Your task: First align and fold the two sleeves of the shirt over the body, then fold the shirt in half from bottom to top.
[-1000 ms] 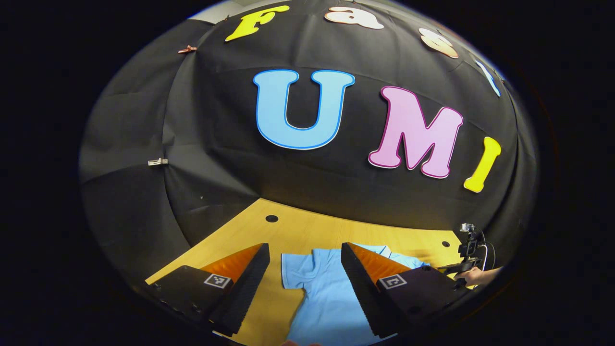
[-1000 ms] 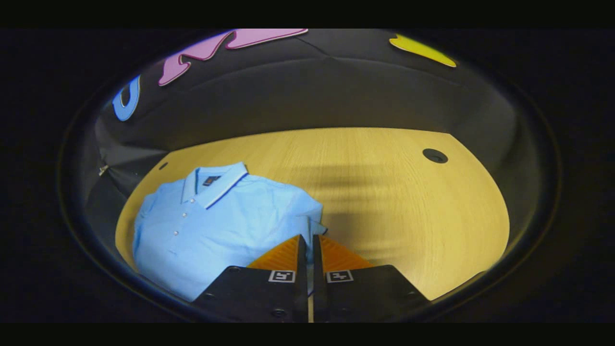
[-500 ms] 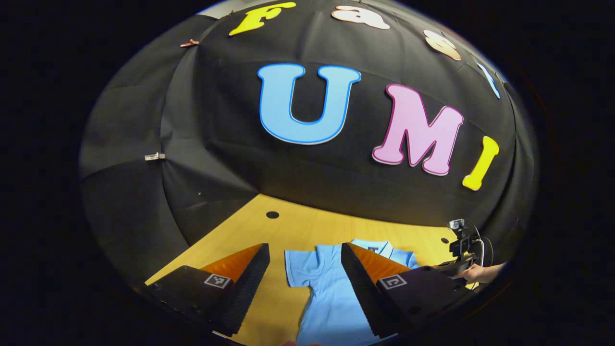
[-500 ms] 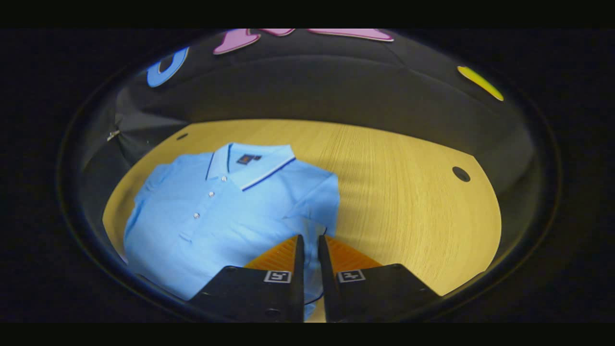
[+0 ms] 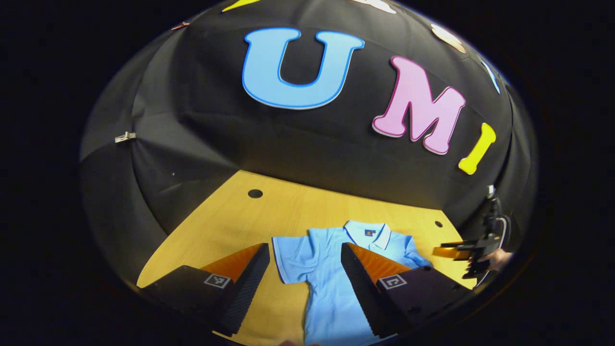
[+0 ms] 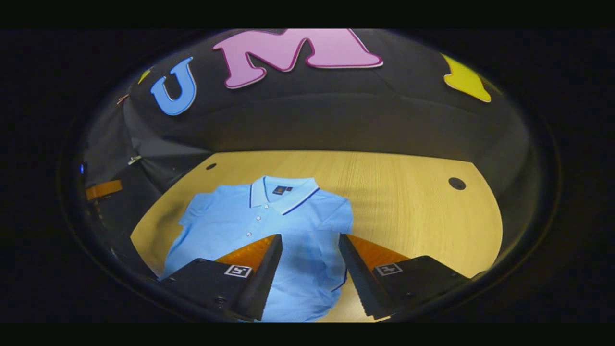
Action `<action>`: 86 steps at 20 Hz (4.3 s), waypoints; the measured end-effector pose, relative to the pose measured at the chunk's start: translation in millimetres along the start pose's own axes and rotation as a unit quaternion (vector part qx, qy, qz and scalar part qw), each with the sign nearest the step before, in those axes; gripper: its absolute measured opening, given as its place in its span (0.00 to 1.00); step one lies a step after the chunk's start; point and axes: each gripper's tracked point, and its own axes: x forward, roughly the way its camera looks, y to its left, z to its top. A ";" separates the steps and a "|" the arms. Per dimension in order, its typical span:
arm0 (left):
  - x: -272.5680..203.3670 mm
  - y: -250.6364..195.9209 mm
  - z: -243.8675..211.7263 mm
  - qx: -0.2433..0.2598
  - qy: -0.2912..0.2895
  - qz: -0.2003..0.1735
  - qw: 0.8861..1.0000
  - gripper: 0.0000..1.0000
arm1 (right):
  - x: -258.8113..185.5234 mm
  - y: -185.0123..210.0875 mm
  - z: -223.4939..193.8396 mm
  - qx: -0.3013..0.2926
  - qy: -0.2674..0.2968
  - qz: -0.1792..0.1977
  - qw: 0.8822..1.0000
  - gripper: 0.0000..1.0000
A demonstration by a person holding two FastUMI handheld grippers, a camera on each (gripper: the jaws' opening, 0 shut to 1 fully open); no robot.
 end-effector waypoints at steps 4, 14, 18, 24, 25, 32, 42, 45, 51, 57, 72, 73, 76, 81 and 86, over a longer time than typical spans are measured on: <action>58.0 5.9 3.2 0.039 0.026 0.000 0.999 0.96 | -47.5 1.9 25.4 0.005 -0.046 0.003 0.999 0.77; 196.3 28.3 -80.7 0.137 0.180 0.033 0.974 0.96 | -80.6 -50.7 -8.0 0.021 -0.023 -0.041 0.999 0.77; 205.8 36.0 -111.4 0.138 0.227 0.041 0.963 0.96 | -78.6 -57.0 -10.9 0.036 -0.020 -0.042 0.998 0.78; 213.0 28.3 -112.3 0.122 0.218 0.029 0.968 0.54 | -68.6 -48.5 -11.1 0.047 -0.010 -0.031 0.998 0.79; 214.3 23.9 -110.5 0.123 0.217 0.025 0.968 0.38 | -67.4 -45.9 -11.2 0.044 -0.010 -0.029 0.999 0.79; 185.4 -23.7 -83.9 0.120 0.187 -0.046 0.974 0.07 | -67.9 -43.6 -12.9 0.041 -0.011 -0.028 0.999 0.79; 180.2 -58.9 -140.9 0.131 0.264 -0.069 0.953 0.22 | -68.9 -33.7 -23.2 0.033 -0.008 -0.022 0.999 0.79; 169.3 -60.8 -128.7 0.113 0.246 -0.070 0.960 0.63 | -71.4 -34.5 -30.9 0.029 -0.005 -0.026 0.999 0.79; 57.8 -54.2 -123.8 0.074 0.228 -0.082 0.967 0.88 | -92.5 -13.7 -77.2 0.075 0.029 -0.007 0.997 0.74; -86.6 -27.0 -232.9 0.047 0.305 -0.080 0.948 0.89 | -140.1 14.6 -157.0 0.115 0.075 -0.006 0.991 0.85; -150.3 -47.2 -334.7 0.023 0.364 -0.124 0.923 0.89 | -189.4 74.1 -305.7 0.147 0.188 -0.019 0.971 0.87; -151.8 -49.2 -336.1 0.020 0.366 -0.126 0.922 0.89 | -187.4 78.9 -306.7 0.144 0.192 -0.014 0.971 0.87; -155.2 -55.1 -340.0 0.016 0.375 -0.133 0.917 0.89 | -174.7 92.3 -300.7 0.129 0.190 0.001 0.973 0.87; -149.5 -77.1 -349.8 0.000 0.384 -0.169 0.908 0.40 | -160.3 106.7 -302.2 0.106 0.200 0.034 0.973 0.38; -139.4 -76.7 -333.6 0.003 0.355 -0.164 0.920 0.08 | -154.0 111.7 -290.3 0.107 0.183 0.061 0.975 0.19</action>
